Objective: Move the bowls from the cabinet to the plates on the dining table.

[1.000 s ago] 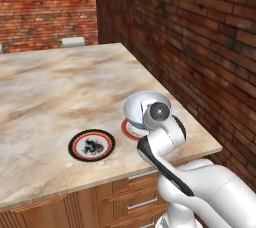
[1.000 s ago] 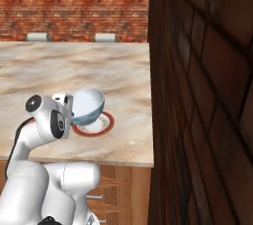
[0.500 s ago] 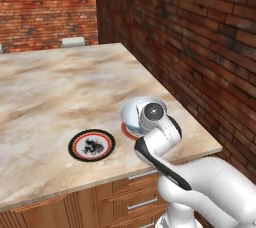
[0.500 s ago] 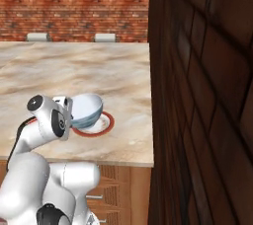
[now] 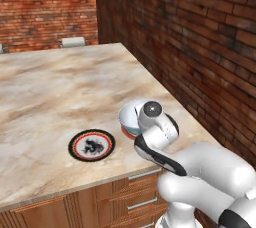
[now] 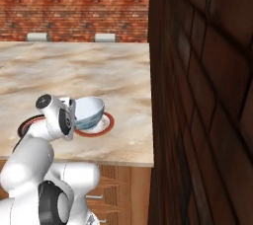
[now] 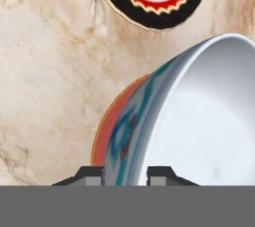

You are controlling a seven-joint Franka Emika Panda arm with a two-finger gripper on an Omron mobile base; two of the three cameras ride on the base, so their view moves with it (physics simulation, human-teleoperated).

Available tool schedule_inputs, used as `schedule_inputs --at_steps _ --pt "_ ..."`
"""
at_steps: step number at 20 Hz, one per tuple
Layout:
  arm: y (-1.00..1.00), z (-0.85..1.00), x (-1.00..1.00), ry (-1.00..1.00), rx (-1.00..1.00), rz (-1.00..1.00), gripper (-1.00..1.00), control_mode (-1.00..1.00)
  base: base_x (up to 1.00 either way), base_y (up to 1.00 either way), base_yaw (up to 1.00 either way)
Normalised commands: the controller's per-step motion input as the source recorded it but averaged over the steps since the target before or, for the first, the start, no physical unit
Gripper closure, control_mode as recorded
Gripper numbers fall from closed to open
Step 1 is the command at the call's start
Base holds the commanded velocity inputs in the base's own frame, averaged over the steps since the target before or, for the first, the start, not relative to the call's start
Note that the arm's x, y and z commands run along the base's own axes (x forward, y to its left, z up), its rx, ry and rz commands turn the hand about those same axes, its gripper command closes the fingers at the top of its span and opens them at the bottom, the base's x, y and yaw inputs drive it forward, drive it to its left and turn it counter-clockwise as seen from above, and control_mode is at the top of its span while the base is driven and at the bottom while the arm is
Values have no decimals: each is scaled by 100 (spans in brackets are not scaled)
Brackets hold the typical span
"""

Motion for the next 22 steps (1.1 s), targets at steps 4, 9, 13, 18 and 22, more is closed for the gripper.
schedule_inputs --at_steps 4,9,13,18,22 --pt "-29 -61 22 -1 0 8 100 -100 0 0 0" --pt "-28 -59 22 -2 0 9 100 -100 0 0 0" --pt "-24 -50 15 -2 0 11 100 -100 0 0 0" --pt "-8 -13 -26 -10 0 8 -100 -100 0 0 0" --pt "0 7 -71 -16 1 5 -100 -100 0 0 0"
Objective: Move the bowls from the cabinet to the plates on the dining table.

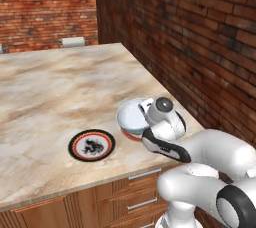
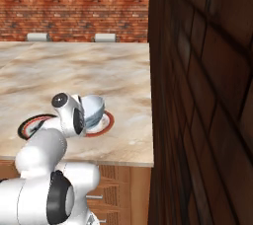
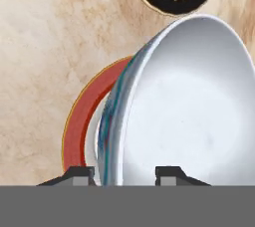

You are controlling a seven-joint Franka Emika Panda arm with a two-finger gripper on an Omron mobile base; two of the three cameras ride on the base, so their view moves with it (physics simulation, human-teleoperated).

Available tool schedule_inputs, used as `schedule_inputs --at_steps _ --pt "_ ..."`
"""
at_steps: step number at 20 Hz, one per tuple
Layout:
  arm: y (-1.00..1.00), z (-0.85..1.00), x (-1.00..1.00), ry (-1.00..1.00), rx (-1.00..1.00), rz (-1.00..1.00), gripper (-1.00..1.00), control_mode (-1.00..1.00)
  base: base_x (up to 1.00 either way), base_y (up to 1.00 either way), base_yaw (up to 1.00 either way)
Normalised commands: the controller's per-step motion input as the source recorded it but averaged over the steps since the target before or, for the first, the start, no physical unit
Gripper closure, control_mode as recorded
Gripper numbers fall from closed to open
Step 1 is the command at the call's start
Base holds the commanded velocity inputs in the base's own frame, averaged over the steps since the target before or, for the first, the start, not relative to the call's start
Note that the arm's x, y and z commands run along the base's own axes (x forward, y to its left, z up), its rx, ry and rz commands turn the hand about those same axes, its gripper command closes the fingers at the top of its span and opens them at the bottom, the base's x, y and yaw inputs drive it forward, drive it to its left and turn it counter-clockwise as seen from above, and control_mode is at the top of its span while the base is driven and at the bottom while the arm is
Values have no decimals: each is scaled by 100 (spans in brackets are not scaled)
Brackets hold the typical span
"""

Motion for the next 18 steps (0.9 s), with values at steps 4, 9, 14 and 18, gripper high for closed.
schedule_inputs --at_steps 4,9,14,18 --pt "0 4 -86 -19 2 7 -100 -100 0 0 0" --pt "-8 0 -70 -16 1 7 -100 -100 0 0 0" --pt "-1 54 -71 -16 12 6 -100 -100 0 0 0" --pt "10 71 -95 -17 21 4 -100 -100 0 0 0"
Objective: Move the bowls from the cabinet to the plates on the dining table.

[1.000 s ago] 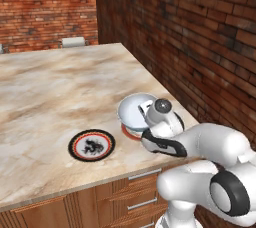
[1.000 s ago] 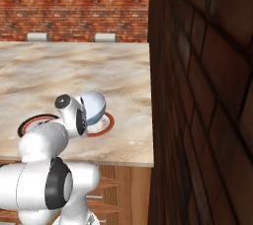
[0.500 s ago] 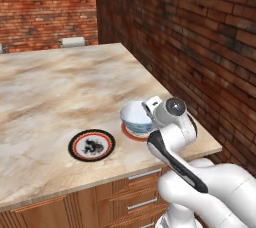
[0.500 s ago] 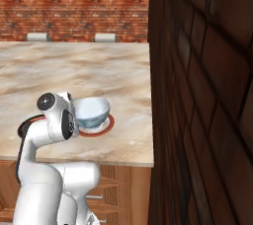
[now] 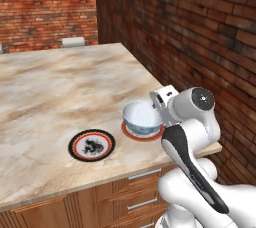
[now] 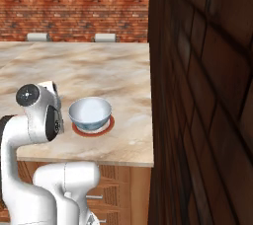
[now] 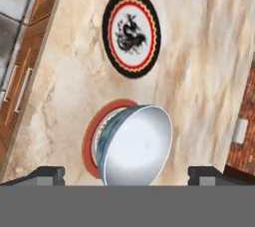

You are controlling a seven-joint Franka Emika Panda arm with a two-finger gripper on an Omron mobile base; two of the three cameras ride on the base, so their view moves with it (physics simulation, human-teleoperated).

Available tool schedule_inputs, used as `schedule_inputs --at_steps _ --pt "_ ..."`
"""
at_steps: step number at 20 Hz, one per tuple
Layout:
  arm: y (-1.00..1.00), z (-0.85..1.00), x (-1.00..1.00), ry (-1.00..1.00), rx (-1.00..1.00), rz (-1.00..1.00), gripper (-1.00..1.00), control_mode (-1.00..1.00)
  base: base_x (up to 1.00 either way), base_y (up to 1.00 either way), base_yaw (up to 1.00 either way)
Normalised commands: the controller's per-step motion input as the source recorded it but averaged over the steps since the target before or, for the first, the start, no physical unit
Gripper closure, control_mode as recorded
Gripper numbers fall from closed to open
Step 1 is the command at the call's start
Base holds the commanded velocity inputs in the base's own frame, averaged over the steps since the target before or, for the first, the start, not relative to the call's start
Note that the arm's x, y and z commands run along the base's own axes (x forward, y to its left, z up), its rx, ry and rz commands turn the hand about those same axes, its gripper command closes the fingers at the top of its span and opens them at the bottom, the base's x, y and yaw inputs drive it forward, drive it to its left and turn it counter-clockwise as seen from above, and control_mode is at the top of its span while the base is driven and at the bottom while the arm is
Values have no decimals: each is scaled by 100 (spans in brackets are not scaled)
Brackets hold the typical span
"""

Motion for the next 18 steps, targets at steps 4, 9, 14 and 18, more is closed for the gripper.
schedule_inputs --at_steps 4,9,14,18 --pt "35 75 -70 -18 33 -13 -100 -100 0 0 0" --pt "37 33 -52 -15 9 -16 -100 -100 0 0 0" --pt "10 54 -64 -23 -45 40 -100 -100 0 0 0" --pt "-3 21 -32 -24 -49 72 -100 -100 0 0 0"
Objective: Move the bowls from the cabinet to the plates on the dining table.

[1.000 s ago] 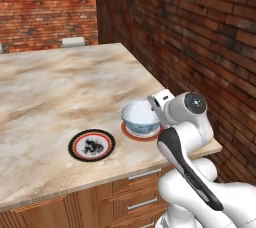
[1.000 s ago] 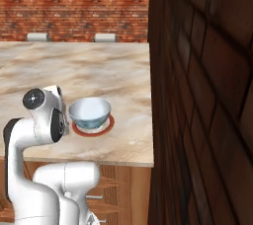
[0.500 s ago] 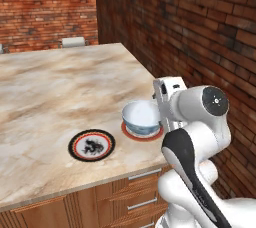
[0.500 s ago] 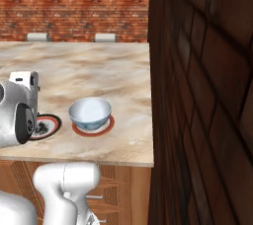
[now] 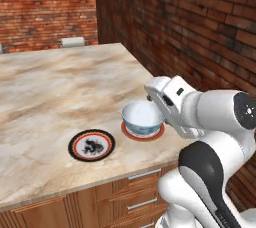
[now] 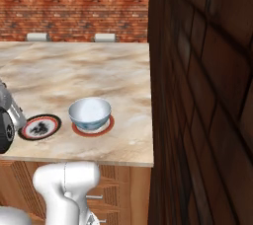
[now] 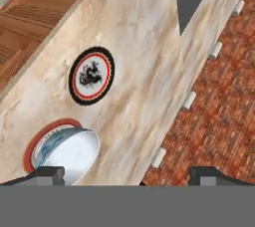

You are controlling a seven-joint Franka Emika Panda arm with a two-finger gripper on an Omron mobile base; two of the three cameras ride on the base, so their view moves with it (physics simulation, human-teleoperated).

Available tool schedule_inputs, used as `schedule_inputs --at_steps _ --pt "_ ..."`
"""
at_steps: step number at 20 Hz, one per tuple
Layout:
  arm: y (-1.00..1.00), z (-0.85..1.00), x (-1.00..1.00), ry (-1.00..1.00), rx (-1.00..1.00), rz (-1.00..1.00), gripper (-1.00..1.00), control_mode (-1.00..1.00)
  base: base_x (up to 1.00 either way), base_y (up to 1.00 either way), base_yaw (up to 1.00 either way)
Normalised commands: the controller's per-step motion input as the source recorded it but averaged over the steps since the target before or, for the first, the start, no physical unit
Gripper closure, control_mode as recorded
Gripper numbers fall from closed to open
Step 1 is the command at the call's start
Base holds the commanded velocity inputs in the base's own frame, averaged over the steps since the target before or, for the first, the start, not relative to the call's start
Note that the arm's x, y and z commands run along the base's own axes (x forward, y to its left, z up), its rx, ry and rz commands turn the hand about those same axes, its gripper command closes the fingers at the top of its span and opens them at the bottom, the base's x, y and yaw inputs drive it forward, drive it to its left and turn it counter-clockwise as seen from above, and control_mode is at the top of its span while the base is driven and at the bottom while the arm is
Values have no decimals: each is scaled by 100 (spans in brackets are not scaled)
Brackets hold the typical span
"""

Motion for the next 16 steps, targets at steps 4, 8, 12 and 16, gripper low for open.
schedule_inputs --at_steps 4,8,12,16 --pt "-4 2 -20 -17 -52 73 -100 -100 0 0 0" --pt "0 0 -1 -6 -75 46 -100 -100 0 0 0" --pt "8 0 0 0 -87 16 -100 -100 0 0 0" --pt "0 7 0 0 -72 12 -100 -100 0 0 0"
